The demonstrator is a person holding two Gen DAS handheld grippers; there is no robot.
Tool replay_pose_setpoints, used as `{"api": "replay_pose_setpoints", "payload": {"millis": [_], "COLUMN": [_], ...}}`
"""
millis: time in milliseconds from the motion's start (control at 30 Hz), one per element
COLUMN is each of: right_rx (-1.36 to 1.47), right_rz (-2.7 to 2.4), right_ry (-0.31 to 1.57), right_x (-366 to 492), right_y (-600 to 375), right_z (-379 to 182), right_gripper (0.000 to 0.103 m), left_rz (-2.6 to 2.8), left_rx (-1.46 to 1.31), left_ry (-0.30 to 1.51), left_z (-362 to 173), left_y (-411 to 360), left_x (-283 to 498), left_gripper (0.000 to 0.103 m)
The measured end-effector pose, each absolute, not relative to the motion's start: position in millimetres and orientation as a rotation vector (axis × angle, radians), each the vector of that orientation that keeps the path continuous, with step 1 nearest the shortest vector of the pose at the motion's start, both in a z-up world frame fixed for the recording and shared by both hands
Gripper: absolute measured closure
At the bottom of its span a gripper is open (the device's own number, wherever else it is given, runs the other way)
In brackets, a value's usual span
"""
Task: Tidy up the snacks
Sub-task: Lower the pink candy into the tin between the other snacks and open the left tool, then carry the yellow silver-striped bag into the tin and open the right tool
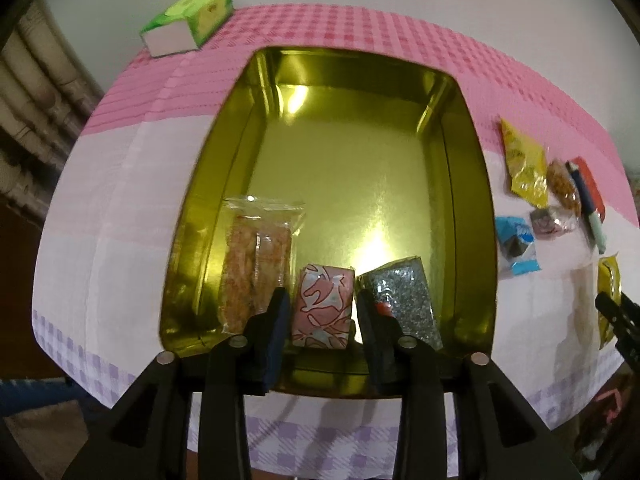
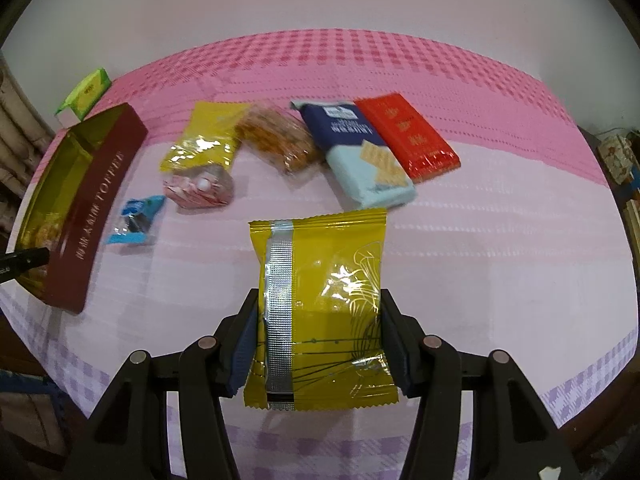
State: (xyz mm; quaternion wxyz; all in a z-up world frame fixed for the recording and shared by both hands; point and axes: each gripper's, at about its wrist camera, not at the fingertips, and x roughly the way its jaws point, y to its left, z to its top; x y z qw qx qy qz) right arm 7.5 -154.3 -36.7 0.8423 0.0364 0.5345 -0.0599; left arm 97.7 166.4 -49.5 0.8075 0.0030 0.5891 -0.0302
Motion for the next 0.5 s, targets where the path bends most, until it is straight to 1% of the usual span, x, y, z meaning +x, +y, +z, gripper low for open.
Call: {"api": "replay_pose_setpoints", "payload": {"millis": [67,133,500], "right_rx": [0.065,0.055,0.039], "right_rz": [-0.113,-0.096,0.019], "right_ry": [1.118,1.107,1.074], "right_x": [9.9,13.5,38.0], "right_y": [-147.4,-137.7,-74.8], "right_z": [-31.5,-26.9,-0.1], "right_gripper": [0.052,0.052,0.051], "left_rz": [-0.053,-0.044,0.019], "left_rx": [0.015,0.022,0.008], "left_ry": [1.229,1.196,1.121], "left_z": [-41.8,-34.6,-18.9], "left_y": [169.5,172.4,189.5], "left_x": [95.5,90.8,81.3], "left_gripper": [0.052,0.046,0.037]}}
